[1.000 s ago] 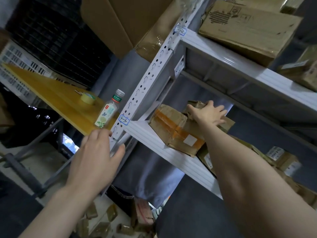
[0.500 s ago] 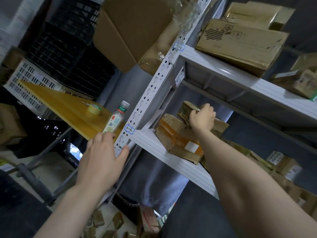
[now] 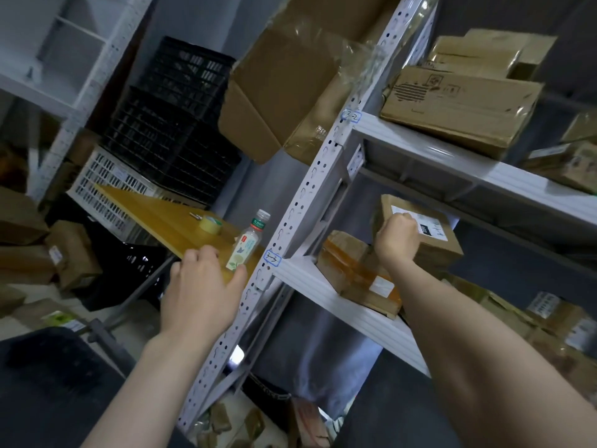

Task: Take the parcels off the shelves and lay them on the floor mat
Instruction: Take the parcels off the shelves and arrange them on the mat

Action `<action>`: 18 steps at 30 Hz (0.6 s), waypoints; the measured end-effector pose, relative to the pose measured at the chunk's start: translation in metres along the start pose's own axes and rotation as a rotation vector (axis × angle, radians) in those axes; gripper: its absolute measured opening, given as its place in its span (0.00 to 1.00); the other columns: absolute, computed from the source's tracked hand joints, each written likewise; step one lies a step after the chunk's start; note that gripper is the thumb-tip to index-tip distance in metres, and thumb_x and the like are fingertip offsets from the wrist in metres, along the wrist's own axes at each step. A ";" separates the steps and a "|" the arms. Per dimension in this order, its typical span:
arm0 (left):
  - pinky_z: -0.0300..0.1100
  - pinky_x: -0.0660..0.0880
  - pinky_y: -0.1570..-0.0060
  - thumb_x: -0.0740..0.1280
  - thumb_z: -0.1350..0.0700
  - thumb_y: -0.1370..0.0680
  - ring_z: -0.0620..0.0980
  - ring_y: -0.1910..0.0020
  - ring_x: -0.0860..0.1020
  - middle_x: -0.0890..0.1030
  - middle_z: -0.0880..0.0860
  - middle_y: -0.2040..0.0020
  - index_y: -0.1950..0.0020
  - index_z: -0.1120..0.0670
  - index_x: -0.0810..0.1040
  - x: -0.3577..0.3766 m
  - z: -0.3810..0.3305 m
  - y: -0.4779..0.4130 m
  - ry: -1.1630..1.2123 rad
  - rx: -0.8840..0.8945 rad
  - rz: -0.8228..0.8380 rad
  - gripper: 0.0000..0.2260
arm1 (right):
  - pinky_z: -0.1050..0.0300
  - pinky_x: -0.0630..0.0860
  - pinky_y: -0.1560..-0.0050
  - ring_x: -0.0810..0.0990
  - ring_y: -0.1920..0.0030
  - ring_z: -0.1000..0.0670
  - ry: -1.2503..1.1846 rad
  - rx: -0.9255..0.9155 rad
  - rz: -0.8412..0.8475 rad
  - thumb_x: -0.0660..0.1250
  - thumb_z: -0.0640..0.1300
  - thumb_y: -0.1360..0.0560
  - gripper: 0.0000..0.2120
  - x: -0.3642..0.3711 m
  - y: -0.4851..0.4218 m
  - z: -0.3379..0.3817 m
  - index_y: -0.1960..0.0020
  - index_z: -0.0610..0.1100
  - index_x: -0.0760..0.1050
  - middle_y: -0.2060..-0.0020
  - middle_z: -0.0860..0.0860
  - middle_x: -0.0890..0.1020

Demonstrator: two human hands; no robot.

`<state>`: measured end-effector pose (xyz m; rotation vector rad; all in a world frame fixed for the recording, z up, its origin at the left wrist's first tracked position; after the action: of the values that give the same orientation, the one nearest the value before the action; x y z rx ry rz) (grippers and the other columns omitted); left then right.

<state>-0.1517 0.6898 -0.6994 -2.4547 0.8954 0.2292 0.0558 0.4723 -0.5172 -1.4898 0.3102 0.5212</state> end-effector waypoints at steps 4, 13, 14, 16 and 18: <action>0.55 0.71 0.45 0.62 0.43 0.20 0.63 0.36 0.70 0.72 0.63 0.35 0.32 0.61 0.70 -0.009 0.003 0.000 -0.055 -0.060 0.015 0.26 | 0.48 0.78 0.50 0.79 0.48 0.40 -0.118 0.018 0.011 0.64 0.44 0.20 0.12 -0.003 0.017 0.006 0.40 0.39 0.73 0.45 0.41 0.78; 0.55 0.70 0.42 0.62 0.44 0.20 0.64 0.36 0.69 0.71 0.63 0.35 0.31 0.62 0.68 0.008 -0.027 0.011 -0.026 -0.022 0.069 0.26 | 0.48 0.70 0.41 0.71 0.37 0.45 0.092 -0.203 -0.062 0.71 0.55 0.28 0.25 0.005 0.056 -0.006 0.35 0.47 0.69 0.35 0.46 0.73; 0.55 0.70 0.41 0.62 0.44 0.20 0.64 0.36 0.69 0.71 0.63 0.35 0.31 0.63 0.68 0.013 -0.030 0.014 -0.023 -0.013 0.085 0.26 | 0.45 0.67 0.36 0.67 0.32 0.43 0.155 -0.223 -0.093 0.72 0.56 0.30 0.30 0.001 0.054 -0.013 0.32 0.48 0.67 0.30 0.46 0.69; 0.55 0.70 0.41 0.62 0.44 0.20 0.64 0.36 0.69 0.71 0.63 0.35 0.31 0.62 0.68 0.021 -0.035 0.019 -0.022 -0.002 0.111 0.26 | 0.40 0.58 0.29 0.58 0.25 0.40 0.225 -0.259 -0.096 0.74 0.57 0.32 0.41 -0.007 0.047 -0.026 0.26 0.49 0.60 0.23 0.44 0.58; 0.55 0.70 0.43 0.61 0.44 0.20 0.64 0.37 0.69 0.71 0.63 0.36 0.32 0.62 0.68 0.030 -0.039 0.025 -0.029 0.010 0.138 0.25 | 0.34 0.49 0.26 0.50 0.22 0.38 0.313 -0.266 -0.048 0.75 0.61 0.33 0.48 -0.015 0.038 -0.042 0.22 0.51 0.52 0.21 0.43 0.49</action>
<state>-0.1450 0.6365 -0.6859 -2.3768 1.0521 0.3074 0.0283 0.4281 -0.5455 -1.8370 0.4618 0.2967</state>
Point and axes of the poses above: each hand's wrist, its own y-axis away from the middle knuckle, its own x-axis out of the palm, z = x × y, the point moved 2 cm from there along -y, towards the middle knuckle
